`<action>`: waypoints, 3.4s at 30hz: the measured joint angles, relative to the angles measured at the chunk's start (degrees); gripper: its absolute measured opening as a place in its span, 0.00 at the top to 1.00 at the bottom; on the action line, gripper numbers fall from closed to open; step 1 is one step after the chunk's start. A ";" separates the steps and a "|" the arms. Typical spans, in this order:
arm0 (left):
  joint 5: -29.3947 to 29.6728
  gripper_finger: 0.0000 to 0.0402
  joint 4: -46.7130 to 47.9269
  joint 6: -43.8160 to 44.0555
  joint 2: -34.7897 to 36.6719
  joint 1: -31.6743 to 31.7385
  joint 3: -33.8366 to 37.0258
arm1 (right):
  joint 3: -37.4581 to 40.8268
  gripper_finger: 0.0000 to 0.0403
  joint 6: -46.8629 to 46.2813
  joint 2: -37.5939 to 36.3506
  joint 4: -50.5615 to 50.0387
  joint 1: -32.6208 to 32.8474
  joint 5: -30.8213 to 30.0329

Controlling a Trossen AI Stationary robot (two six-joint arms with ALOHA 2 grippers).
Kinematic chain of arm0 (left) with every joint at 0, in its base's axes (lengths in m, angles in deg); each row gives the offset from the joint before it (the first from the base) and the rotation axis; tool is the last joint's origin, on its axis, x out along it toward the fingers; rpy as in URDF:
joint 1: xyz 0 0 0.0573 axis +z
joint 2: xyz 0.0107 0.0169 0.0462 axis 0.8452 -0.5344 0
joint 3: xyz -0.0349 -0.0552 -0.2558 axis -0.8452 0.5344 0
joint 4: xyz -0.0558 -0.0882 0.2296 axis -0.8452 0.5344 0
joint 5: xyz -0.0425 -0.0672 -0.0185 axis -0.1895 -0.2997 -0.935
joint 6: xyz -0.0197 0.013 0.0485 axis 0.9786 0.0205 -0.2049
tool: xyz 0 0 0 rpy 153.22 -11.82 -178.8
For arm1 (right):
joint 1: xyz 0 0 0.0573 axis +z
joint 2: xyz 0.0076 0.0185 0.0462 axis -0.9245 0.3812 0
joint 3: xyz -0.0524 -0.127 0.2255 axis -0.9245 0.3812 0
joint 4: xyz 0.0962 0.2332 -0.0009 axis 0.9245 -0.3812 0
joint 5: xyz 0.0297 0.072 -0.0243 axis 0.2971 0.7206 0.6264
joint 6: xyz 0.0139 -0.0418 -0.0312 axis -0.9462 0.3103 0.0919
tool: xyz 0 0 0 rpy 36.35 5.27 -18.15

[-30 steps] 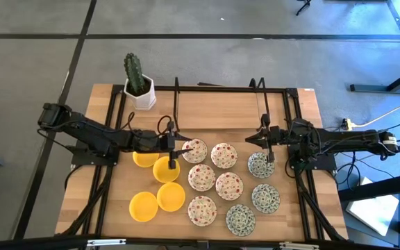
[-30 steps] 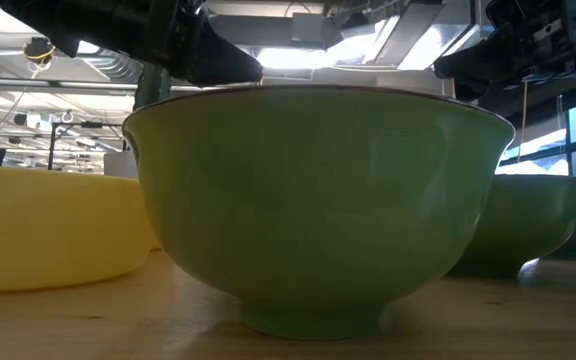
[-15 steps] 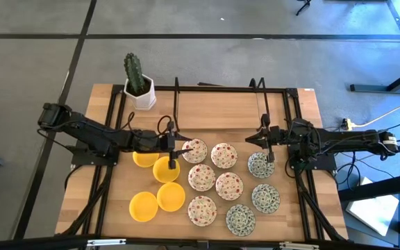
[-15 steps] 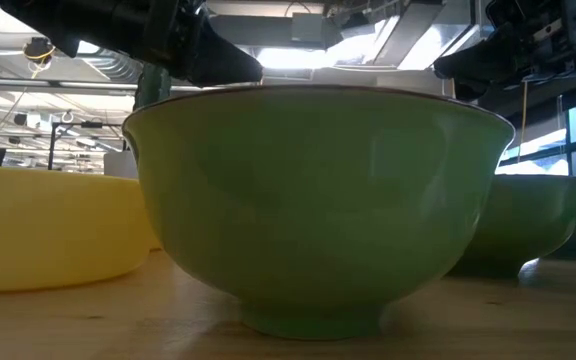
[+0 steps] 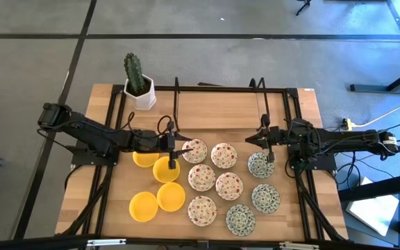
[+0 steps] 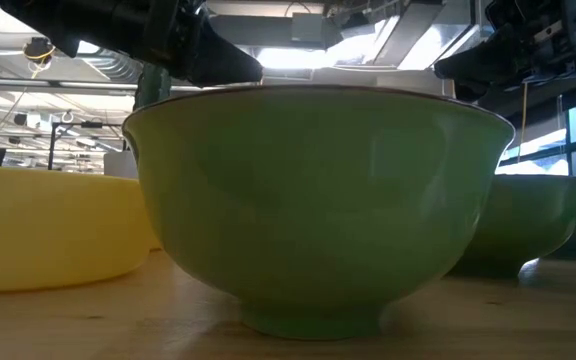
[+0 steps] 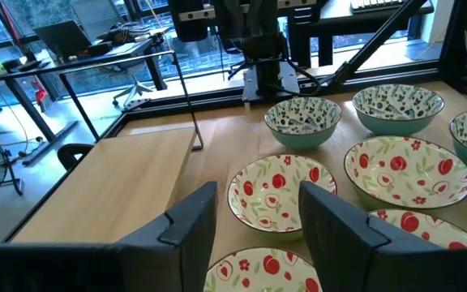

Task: Pick & Place Mini bowls
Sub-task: Put the red patterned bowl on the shelf

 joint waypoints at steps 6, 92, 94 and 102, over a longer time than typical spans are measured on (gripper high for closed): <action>0.00 0.58 -0.01 -0.02 0.00 0.00 0.00 | 0.00 0.95 -0.08 0.00 -0.02 0.01 0.00; -0.36 0.59 -2.83 1.42 -0.02 -1.57 -0.02 | -0.02 0.95 1.98 0.00 1.40 0.00 0.97; -0.37 0.59 -2.99 1.74 -0.02 -1.57 -0.02 | -0.02 0.95 2.81 0.00 1.59 0.00 0.97; -0.42 0.59 -2.99 2.95 -0.02 -1.57 -0.02 | -0.02 0.95 3.51 0.00 1.68 0.00 0.97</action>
